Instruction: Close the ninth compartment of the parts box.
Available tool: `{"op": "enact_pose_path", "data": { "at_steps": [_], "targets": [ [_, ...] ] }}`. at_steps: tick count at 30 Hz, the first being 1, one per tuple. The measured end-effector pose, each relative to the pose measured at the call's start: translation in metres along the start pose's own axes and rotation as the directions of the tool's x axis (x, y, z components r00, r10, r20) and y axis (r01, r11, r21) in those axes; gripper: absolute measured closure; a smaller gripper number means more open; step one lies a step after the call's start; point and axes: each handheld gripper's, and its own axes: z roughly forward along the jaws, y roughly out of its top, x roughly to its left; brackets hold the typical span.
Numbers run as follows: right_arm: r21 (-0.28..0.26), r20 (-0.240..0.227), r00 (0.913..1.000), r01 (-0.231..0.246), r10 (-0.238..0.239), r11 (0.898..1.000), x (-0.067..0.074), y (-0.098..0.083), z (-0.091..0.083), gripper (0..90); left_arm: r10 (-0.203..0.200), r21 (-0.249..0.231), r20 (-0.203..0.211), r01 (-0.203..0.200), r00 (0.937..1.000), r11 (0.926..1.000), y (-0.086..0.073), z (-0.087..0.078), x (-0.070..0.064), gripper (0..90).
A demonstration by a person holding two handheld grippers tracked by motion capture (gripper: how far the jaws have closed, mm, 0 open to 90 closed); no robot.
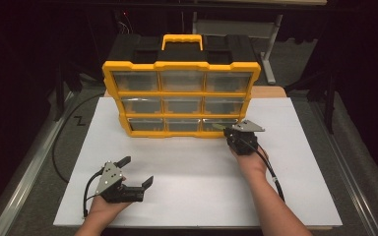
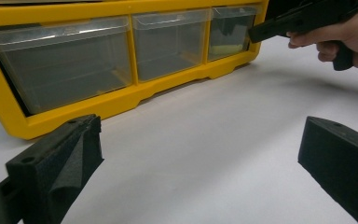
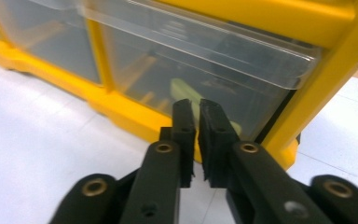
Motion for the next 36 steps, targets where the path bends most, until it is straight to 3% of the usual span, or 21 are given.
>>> {"op": "enact_pose_path", "data": {
  "at_steps": [9,17,26,31,36],
  "targets": [
    [0.009,-0.085,0.9963,-0.012,0.013,1.000,0.004,-0.008,-0.026,58.8,0.002,-0.002,-0.002,-0.002,1.0000,1.0000,0.000,0.000,-0.001,0.4],
    [-0.003,-0.173,0.9846,-0.028,0.027,1.000,0.002,-0.031,-0.051,29.5,0.002,-0.001,-0.004,-0.002,1.0000,1.0000,0.000,0.000,-0.001,0.3],
    [-0.018,-0.193,0.9809,-0.032,0.028,0.999,0.001,-0.057,-0.082,13.0,0.002,0.003,-0.010,-0.002,0.9999,1.0000,0.000,0.000,0.000,0.3],
    [-0.022,-0.177,0.9831,-0.053,0.048,0.998,-0.002,-0.070,-0.094,0.9,-0.001,0.003,-0.015,0.001,0.9999,1.0000,0.000,0.000,0.001,0.4],
    [-0.042,-0.147,0.9881,-0.053,0.046,0.998,-0.007,-0.080,-0.103,0.9,-0.002,0.004,-0.018,0.002,0.9998,1.0000,0.000,0.001,0.001,0.3]
  ]
}}
